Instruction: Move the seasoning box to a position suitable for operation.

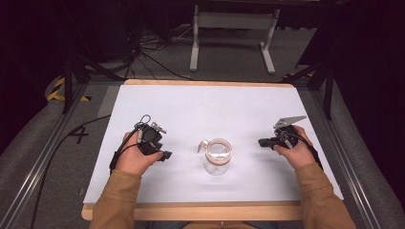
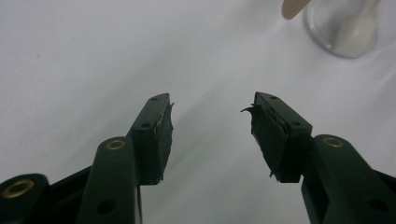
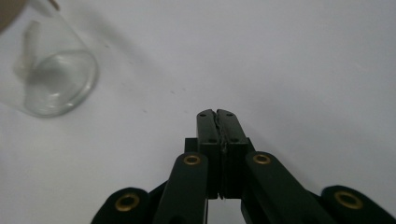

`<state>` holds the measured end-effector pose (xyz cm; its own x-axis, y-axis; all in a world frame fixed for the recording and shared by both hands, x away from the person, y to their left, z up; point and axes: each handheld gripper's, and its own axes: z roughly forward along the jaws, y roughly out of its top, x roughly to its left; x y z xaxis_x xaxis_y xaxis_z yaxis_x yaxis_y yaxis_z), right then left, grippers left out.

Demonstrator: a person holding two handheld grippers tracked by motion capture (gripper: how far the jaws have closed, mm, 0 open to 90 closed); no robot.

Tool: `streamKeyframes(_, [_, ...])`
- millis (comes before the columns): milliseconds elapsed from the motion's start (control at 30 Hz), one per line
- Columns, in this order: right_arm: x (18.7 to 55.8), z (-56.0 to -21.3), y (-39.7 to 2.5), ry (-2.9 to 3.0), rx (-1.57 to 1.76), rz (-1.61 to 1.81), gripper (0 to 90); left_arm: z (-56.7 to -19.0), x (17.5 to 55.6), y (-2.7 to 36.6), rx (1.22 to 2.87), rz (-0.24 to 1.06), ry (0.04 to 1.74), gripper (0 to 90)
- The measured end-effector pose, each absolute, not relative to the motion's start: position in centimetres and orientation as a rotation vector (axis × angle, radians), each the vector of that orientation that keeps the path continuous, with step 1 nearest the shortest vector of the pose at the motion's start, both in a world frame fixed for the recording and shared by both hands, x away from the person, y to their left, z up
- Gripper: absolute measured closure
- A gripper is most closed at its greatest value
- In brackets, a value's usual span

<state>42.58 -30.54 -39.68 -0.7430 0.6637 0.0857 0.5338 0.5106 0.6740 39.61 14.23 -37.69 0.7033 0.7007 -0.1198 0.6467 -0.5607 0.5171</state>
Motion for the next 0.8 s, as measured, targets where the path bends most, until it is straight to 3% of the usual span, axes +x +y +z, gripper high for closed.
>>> streamKeyframes(333, [41.8, -39.0, -28.9, 2.587, 0.900, 1.145, 90.0, -37.5, 39.0, 13.6, 2.383, 0.121, 0.987, 41.4])
streamKeyframes(800, [42.4, -40.5, -22.3, 2.748, 0.673, 1.138, 89.8, -37.2, 36.9, 15.5, 2.351, 0.126, 1.015, 39.7])
